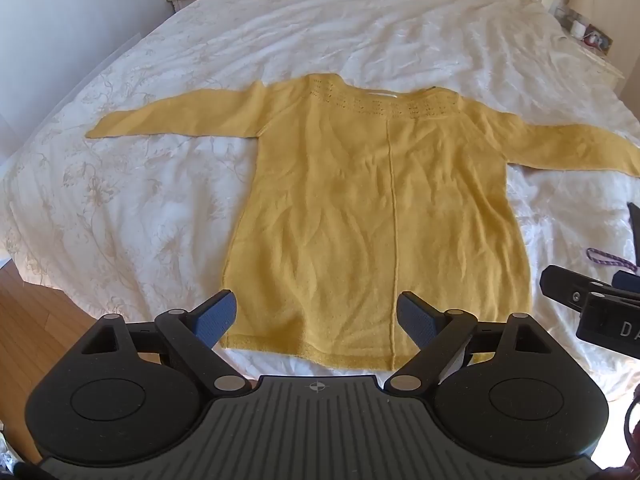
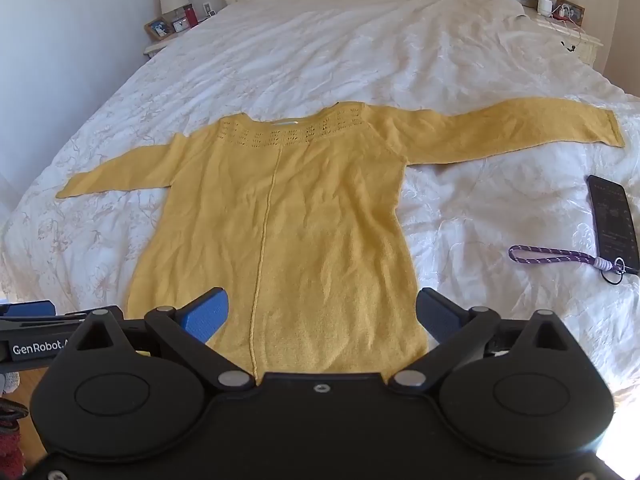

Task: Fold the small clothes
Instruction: 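Move the right gripper toward the cuff of the sweater sleeve nearest it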

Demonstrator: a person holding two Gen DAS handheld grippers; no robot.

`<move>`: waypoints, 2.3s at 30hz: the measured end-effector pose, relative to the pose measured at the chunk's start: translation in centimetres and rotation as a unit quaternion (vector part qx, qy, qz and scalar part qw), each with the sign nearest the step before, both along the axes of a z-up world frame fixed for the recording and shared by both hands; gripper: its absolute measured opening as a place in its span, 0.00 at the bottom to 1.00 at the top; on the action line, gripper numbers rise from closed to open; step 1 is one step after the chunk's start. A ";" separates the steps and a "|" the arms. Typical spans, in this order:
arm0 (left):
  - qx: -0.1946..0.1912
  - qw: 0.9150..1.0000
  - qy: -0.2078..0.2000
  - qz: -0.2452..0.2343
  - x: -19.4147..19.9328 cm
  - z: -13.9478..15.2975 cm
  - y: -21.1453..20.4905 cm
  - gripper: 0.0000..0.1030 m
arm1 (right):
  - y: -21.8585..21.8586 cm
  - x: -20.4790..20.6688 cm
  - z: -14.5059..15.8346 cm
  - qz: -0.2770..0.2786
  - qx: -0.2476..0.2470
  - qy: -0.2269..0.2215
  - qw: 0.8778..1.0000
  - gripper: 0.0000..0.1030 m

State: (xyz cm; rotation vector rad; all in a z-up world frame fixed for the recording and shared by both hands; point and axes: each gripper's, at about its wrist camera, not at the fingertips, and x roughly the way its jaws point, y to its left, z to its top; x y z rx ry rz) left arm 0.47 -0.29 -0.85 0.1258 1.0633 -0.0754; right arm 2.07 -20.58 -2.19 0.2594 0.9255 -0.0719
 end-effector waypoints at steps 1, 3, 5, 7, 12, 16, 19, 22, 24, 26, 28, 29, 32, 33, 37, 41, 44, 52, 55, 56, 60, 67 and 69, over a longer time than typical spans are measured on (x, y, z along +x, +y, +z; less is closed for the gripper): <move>0.000 1.000 0.001 0.001 0.0 0.0 0.0 0.85 | 0.0 0.0 0.0 0.000 0.000 0.000 1.000 0.97; 0.000 1.000 0.003 0.003 -0.1 -0.1 0.0 0.85 | 0.1 -0.1 0.0 0.001 0.000 0.001 1.000 0.97; -0.001 1.000 0.005 0.004 -0.1 -0.3 0.0 0.85 | 0.1 0.3 -0.1 0.003 0.000 0.002 1.000 0.97; -0.002 1.000 0.008 0.005 0.3 -0.1 0.5 0.85 | 0.1 0.4 -0.2 0.004 0.000 0.002 1.000 0.97; 0.000 1.000 0.011 0.006 0.6 -0.2 0.6 0.85 | 0.3 0.7 -0.2 0.004 0.003 0.003 1.000 0.97; 0.000 1.000 0.016 0.006 0.9 -0.4 0.5 0.85 | 0.3 0.7 -0.2 0.004 -0.002 -0.008 1.000 0.97; 0.002 1.000 0.016 0.006 1.0 -0.5 0.6 0.85 | 0.1 0.9 -0.4 0.001 0.003 -0.003 1.000 0.97; 0.000 1.000 0.020 0.008 1.2 -0.6 0.7 0.85 | 0.0 1.1 -0.6 0.000 0.007 0.001 1.000 0.97; 0.000 1.000 0.023 0.010 1.4 -0.8 0.7 0.85 | 0.0 1.3 -0.8 0.001 0.007 0.006 1.000 0.97; 0.000 1.000 0.025 0.012 1.6 -0.9 0.8 0.85 | 0.0 1.5 -0.9 0.002 0.007 0.011 1.000 0.97; 0.000 0.999 0.029 0.014 1.8 -1.1 0.9 0.85 | 0.1 1.8 -1.1 0.003 0.010 0.022 1.000 0.97; 0.000 0.999 0.030 0.015 2.0 -1.1 0.9 0.85 | 0.0 1.9 -1.2 0.003 0.010 0.024 1.000 0.97; 0.000 0.999 0.035 0.017 2.5 -1.4 1.0 0.85 | 0.0 2.3 -1.6 0.005 0.016 0.038 0.999 0.97; 0.001 0.999 0.037 0.017 2.7 -1.5 1.0 0.85 | 0.1 2.4 -1.7 0.005 0.016 0.040 0.999 0.97; 0.003 0.999 0.044 0.018 3.6 -1.8 1.1 0.85 | 0.1 3.2 -2.2 0.003 0.019 0.052 0.998 0.97; -0.002 0.998 0.054 0.022 5.2 -2.2 1.4 0.85 | 0.3 4.5 -2.7 -0.001 0.027 0.059 0.998 0.97; -0.006 0.998 0.060 0.018 6.9 -2.4 1.6 0.85 | 0.3 6.2 -2.9 -0.007 0.028 0.060 0.998 0.97; -0.012 0.999 0.039 -0.029 13.2 -1.7 1.0 0.85 | -0.1 11.3 -2.4 -0.046 0.053 0.044 0.997 0.97; -0.015 0.998 0.029 -0.053 15.5 -1.4 0.4 0.85 | -0.3 12.9 -2.1 -0.066 0.065 0.036 0.995 0.97; -0.016 0.997 0.028 -0.063 16.2 -1.4 0.2 0.85 | -0.3 13.3 -2.1 -0.072 0.068 0.034 0.995 0.97; -0.020 0.994 0.017 -0.106 18.1 -1.3 -0.7 0.85 | -0.6 14.3 -2.2 -0.103 0.084 0.019 0.991 0.97; -0.030 0.991 -0.011 -0.129 20.1 -1.1 -1.9 0.85 | -2.3 14.9 -3.1 -0.152 0.087 0.006 0.985 0.97; -0.046 0.991 -0.016 -0.127 20.4 -1.1 -2.3 0.85 | -3.4 15.1 -3.3 -0.166 0.076 0.001 0.983 0.97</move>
